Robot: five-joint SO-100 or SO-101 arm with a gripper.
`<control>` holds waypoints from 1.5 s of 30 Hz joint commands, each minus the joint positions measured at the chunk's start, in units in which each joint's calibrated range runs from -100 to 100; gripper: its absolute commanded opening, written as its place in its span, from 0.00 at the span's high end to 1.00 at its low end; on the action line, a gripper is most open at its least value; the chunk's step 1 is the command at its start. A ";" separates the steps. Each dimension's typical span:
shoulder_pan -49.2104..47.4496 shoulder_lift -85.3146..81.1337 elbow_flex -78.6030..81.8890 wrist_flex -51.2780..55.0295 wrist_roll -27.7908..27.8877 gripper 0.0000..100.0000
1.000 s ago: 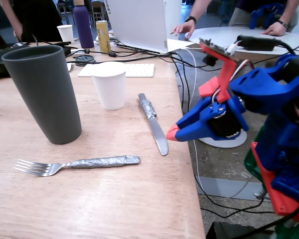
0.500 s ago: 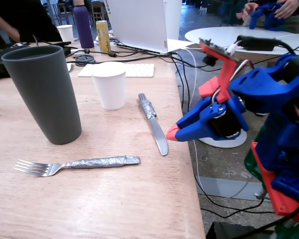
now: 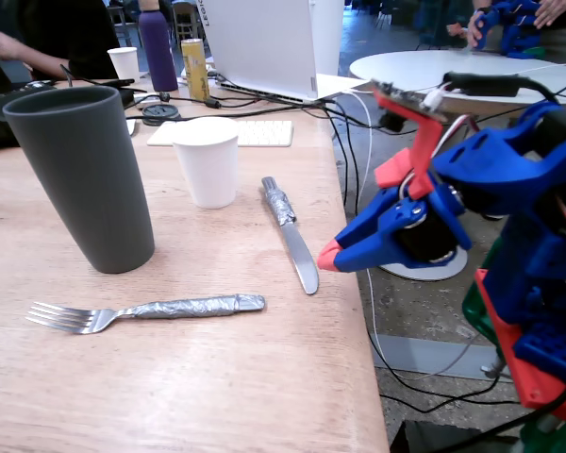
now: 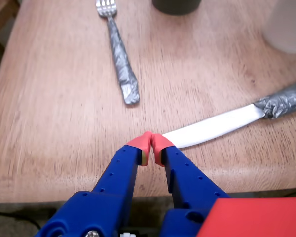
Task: Grab the fork and place it in gray glass
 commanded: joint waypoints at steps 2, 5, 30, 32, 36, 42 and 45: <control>-0.07 15.73 -19.45 0.33 -0.39 1.00; -0.07 27.74 -32.57 0.99 -0.15 1.00; -2.10 81.94 -88.07 18.48 3.03 1.00; -2.10 85.37 -89.95 18.48 3.42 1.00; -3.63 95.15 -96.56 18.48 3.47 1.00; -10.90 103.98 -103.55 18.48 3.47 1.00; -10.90 106.38 -106.76 18.48 3.47 1.00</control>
